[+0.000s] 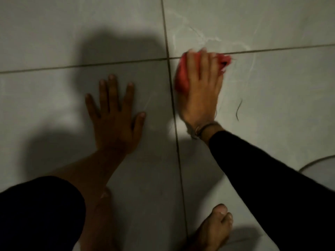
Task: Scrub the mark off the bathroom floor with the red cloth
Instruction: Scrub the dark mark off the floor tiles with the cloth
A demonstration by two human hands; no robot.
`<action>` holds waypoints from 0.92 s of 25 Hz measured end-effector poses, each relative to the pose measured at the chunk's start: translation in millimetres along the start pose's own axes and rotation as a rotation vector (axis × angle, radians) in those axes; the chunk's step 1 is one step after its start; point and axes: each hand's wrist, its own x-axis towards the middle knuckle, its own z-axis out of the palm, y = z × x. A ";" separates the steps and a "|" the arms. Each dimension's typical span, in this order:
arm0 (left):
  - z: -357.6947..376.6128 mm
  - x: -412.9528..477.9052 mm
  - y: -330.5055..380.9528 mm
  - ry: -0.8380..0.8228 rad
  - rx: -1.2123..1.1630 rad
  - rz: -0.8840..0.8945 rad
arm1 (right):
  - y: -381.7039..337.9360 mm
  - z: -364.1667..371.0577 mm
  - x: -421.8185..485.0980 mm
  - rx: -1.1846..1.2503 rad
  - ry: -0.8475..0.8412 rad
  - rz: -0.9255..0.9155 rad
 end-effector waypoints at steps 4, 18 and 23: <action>-0.2 -3.9 -3.2 -0.033 -0.017 0.003 | 12.5 -3.3 -95.9 -0.061 -0.152 -0.204; 6.7 -3.7 -4.2 -0.009 -0.021 0.008 | 54.4 -8.7 -127.0 -0.114 -0.116 0.047; 8.1 -3.4 -6.4 -0.018 -0.043 -0.005 | 21.6 2.0 -144.6 0.018 -0.145 -0.055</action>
